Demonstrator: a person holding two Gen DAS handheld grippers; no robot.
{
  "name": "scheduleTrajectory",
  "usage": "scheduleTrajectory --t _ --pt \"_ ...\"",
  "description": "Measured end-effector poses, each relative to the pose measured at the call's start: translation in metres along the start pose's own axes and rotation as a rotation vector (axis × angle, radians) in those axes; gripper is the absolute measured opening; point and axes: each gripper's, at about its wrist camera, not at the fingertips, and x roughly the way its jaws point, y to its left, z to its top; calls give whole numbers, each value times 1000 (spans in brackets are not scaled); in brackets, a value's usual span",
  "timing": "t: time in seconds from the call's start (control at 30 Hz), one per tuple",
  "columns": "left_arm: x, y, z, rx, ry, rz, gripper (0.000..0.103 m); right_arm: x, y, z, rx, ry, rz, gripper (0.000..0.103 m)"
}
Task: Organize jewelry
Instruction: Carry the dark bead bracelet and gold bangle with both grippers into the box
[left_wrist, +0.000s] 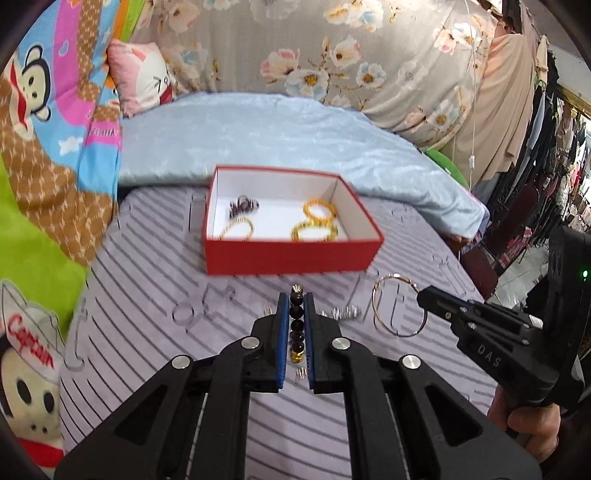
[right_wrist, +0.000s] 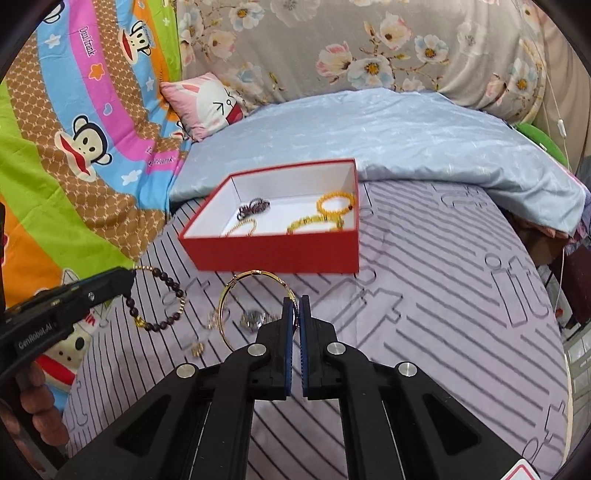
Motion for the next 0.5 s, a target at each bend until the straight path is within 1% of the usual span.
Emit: scheduleTrajectory --t 0.17,0.23,0.4,0.5 --pt "10 -2 39 28 -65 18 7 10 1 35 -27 -44 -17 2" --pt "18 -1 54 35 -79 23 7 18 -1 49 -26 -53 -15 2" --pt "49 0 86 35 -77 16 7 52 -8 85 -28 -45 -18 2" --pt "70 -1 98 42 -64 16 7 75 -11 101 -25 -31 -19 2"
